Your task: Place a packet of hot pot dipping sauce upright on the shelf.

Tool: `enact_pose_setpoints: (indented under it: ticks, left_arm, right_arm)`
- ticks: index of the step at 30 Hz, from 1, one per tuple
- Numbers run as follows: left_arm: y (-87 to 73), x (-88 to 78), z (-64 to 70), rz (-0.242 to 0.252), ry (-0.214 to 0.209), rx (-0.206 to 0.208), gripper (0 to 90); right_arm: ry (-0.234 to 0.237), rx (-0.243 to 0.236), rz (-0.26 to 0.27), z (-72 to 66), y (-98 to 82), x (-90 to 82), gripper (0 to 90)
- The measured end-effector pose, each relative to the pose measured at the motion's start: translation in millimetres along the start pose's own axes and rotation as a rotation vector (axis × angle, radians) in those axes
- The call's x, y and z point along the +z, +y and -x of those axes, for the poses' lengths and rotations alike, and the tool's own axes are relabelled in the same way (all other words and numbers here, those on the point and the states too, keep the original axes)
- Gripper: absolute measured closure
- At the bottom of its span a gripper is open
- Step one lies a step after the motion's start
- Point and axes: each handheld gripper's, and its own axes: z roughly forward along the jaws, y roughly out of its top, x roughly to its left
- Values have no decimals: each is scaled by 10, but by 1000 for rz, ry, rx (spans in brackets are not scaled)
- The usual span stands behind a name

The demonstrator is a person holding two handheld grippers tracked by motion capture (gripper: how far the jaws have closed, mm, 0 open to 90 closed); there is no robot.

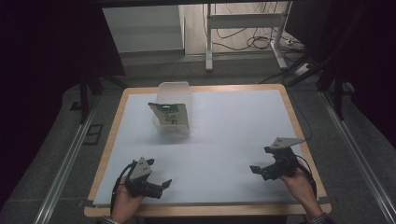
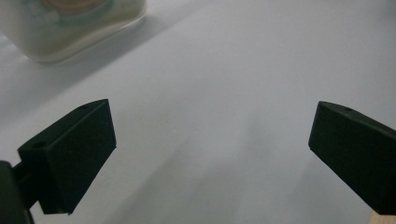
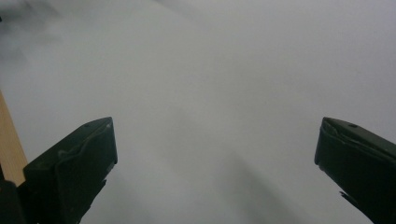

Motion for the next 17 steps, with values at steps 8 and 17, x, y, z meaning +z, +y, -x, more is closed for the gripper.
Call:
enact_pose_setpoints:
  ticks: [8,17]
  left_arm:
    - [-5,11,-3,-11,-2,0,5]
    - [-4,24,-5,-20,0,-2,5]
  right_arm:
    - [-24,34,-26,84,-199,-50,0]
    - [-27,56,-69,117,-309,-31,0]
